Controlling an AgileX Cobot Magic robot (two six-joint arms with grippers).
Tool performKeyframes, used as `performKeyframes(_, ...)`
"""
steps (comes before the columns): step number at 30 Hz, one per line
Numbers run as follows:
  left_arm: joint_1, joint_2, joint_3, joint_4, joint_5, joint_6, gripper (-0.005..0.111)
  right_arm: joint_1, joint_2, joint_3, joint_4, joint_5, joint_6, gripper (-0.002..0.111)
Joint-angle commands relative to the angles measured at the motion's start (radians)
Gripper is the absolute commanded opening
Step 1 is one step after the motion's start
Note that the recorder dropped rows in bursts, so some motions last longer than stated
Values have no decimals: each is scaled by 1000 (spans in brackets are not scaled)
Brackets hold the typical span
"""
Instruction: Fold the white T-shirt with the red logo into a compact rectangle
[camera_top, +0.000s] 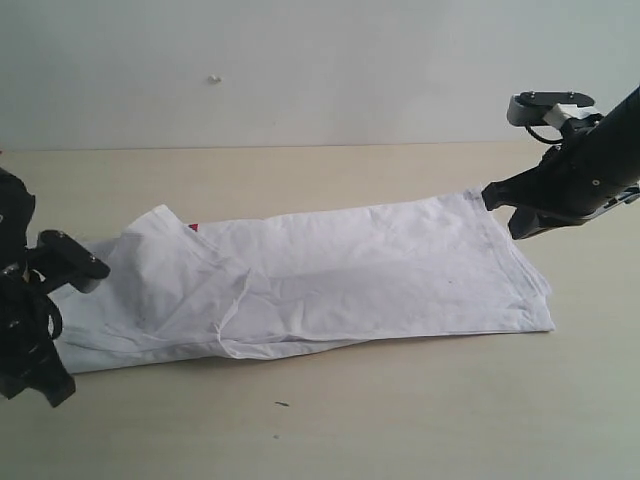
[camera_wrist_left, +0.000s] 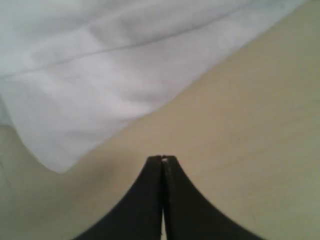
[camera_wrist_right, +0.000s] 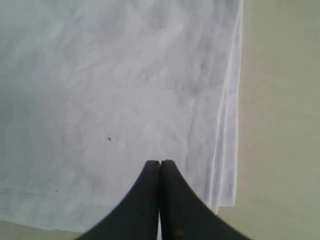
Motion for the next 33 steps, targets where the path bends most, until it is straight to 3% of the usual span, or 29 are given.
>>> performKeyframes(1, 8, -87, -1, -18, -211, -95, 0, -2, -3, 4, 44, 0, -42, 0)
performKeyframes(3, 31, -113, -1, -69, -347, -167, 2, -2, -3, 4, 84, 2, -77, 0)
performKeyframes(5, 55, -106, -6, -155, -407, -137, 13, -2, -3, 4, 101, 6, -101, 0)
performKeyframes(7, 81, -86, -17, -195, -433, -95, 33, -2, -3, 4, 103, 6, -104, 0)
performKeyframes(9, 108, -55, -36, -200, -443, -102, 60, -2, -3, 4, 103, 4, -104, 0)
performKeyframes(10, 120, -40, -47, -214, -443, -102, 67, -2, -3, 4, 103, 1, -104, 0)
performKeyframes(14, 155, 38, -84, -324, -436, 7, 60, -2, -3, 4, 103, -5, -121, 0)
performKeyframes(21, 158, 109, -124, -583, -431, 287, 60, -2, -3, 4, 103, -14, -126, 0)
performKeyframes(28, 161, 113, -124, -579, -550, 328, 60, -2, -3, 4, 103, -12, -141, 0)
performKeyframes(33, 190, 132, -145, -579, -517, 341, 60, -2, -3, 4, 79, -16, -146, 0)
